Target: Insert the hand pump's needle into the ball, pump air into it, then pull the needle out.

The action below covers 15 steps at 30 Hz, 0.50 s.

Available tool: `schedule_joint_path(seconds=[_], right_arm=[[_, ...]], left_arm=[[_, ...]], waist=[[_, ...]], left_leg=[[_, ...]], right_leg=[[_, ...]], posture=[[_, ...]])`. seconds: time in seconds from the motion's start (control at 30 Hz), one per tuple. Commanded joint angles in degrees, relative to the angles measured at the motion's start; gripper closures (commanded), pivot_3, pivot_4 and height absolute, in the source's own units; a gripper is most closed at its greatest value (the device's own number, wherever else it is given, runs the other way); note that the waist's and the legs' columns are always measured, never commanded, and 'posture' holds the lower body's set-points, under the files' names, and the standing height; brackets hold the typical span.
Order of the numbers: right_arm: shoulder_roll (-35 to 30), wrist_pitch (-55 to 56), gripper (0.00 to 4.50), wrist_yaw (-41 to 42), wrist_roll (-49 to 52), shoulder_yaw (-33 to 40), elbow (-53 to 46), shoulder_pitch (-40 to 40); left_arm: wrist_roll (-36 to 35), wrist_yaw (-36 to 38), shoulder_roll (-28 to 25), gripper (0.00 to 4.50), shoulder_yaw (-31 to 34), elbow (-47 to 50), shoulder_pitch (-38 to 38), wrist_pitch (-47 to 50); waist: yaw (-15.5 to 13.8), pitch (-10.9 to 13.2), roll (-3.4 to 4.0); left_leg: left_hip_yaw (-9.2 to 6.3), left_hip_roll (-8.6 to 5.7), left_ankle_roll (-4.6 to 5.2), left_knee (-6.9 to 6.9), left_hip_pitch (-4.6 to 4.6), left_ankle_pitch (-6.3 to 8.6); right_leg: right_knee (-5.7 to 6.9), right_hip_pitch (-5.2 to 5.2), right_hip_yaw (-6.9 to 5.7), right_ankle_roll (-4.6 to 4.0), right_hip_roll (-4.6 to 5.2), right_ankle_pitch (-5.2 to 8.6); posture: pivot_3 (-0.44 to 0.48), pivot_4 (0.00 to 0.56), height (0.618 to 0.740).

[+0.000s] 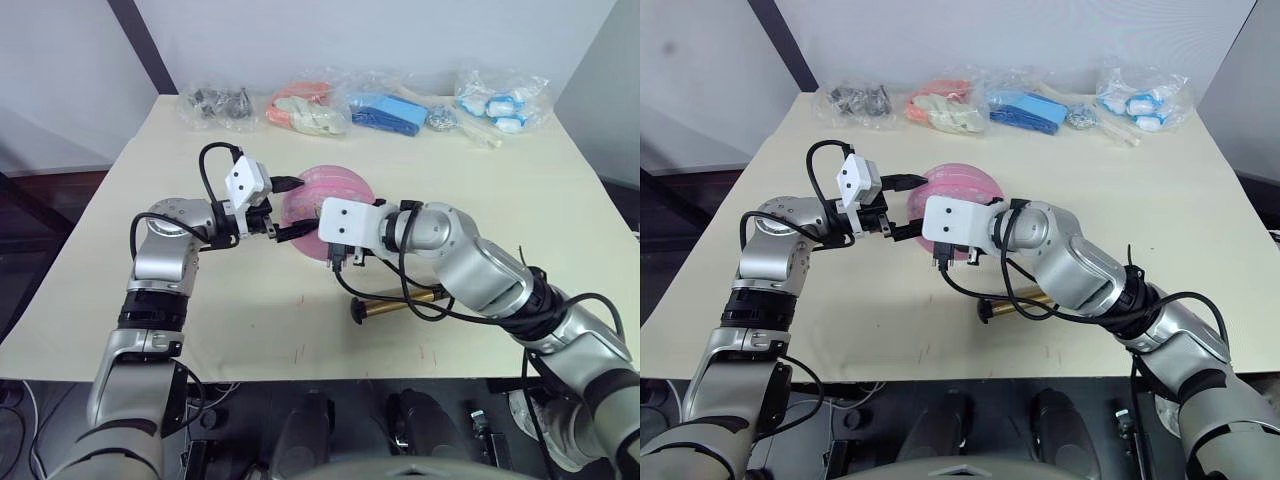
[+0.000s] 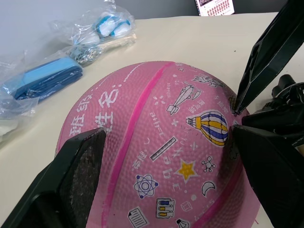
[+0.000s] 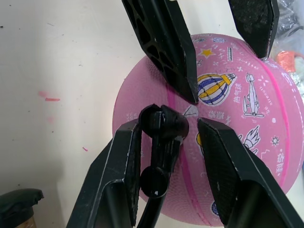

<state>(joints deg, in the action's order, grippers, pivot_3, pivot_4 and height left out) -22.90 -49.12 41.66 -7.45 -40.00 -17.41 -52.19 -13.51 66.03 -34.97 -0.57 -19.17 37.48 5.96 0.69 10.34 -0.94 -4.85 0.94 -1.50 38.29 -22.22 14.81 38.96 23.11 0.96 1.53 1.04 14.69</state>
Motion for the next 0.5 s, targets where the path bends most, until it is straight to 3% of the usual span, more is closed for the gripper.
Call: schedule_joint_path(seconds=[0.03, 0.5], right_arm=[[1.1, 0.9, 2.55, -0.5, -1.5, 0.7, -0.8, -0.5], [2.6, 1.1, 2.55, 0.2, -3.2, 0.9, 0.0, -0.2]], left_arm=[[1.5, -0.4, 0.3, 0.0, -2.1, -0.5, -0.6, 1.5], [1.6, -0.6, 0.4, 0.0, -2.0, -0.9, -0.3, 1.7]], waist=[[0.0, 0.0, 0.0], [0.0, 0.0, 0.01]], left_leg=[[0.0, 0.0, 0.0, 0.0, 0.0, 0.0], [-0.01, 0.0, 0.0, -0.01, 0.0, 0.0]], right_leg=[[0.0, 0.0, 0.0, 0.0, 0.0, 0.0], [-0.01, 0.0, -0.01, 0.0, 0.0, 0.0]], posture=[[0.0, 0.15, 0.74], [0.0, 0.15, 0.74]])
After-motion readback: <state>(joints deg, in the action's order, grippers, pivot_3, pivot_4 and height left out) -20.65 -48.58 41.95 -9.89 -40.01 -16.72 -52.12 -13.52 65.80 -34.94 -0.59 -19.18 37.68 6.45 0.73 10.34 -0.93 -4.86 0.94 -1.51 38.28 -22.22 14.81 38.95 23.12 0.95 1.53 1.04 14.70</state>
